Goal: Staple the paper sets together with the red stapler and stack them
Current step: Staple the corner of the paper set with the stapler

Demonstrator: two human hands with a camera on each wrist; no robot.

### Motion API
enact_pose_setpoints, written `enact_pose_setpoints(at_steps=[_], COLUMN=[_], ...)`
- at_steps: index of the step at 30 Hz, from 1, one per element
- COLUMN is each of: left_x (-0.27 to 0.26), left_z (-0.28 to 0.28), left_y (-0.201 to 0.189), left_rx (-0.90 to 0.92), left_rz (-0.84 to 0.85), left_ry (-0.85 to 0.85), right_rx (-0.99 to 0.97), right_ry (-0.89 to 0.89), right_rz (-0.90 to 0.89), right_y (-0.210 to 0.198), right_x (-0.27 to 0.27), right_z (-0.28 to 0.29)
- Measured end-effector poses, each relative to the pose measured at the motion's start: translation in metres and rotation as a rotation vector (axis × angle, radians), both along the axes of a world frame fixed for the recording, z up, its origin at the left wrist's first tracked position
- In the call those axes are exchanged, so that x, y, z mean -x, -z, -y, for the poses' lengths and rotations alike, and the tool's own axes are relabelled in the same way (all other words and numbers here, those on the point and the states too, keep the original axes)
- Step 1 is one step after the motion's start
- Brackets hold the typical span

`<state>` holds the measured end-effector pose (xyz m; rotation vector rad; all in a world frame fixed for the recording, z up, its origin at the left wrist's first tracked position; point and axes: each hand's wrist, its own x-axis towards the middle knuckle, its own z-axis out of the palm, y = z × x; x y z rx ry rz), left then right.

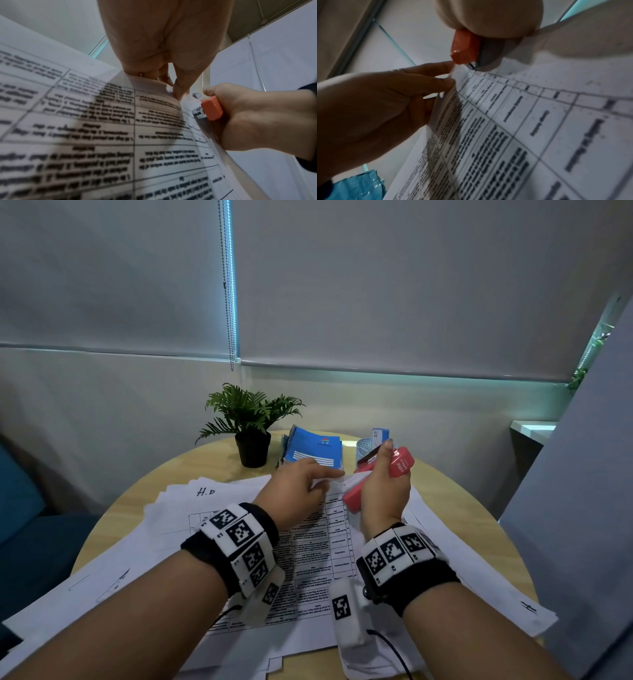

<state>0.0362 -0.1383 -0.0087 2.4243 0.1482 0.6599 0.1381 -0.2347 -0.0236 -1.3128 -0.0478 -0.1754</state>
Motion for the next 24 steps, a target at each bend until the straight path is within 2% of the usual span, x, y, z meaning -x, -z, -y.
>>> enact_pose_setpoints(at_steps=[8, 12, 13, 16, 18, 24], left_x=[0.003, 0.005, 0.007, 0.009, 0.009, 0.013], left_z=[0.004, 0.005, 0.005, 0.001, -0.004, -0.030], left_y=[0.003, 0.003, 0.002, 0.000, 0.000, -0.012], left_rx=[-0.028, 0.045, 0.019, -0.313, -0.382, -0.164], left_rz=[0.010, -0.026, -0.083, -0.276, -0.290, -0.209], left_ry=[0.026, 0.026, 0.021, -0.073, -0.134, -0.234], right_rx=[-0.055, -0.064, -0.070, -0.082, -0.071, -0.120], right_ry=[-0.012, -0.039, -0.055, -0.141, -0.155, -0.096], right_rz=[0.016, 0.019, 0.021, 0.038, 0.087, 0.193], right_y=[0.002, 0.000, -0.001, 0.000, -0.003, -0.028], right_x=[-0.010, -0.011, -0.012, -0.013, -0.011, -0.009], right_z=[-0.002, -0.001, -0.001, 0.001, 0.004, 0.044])
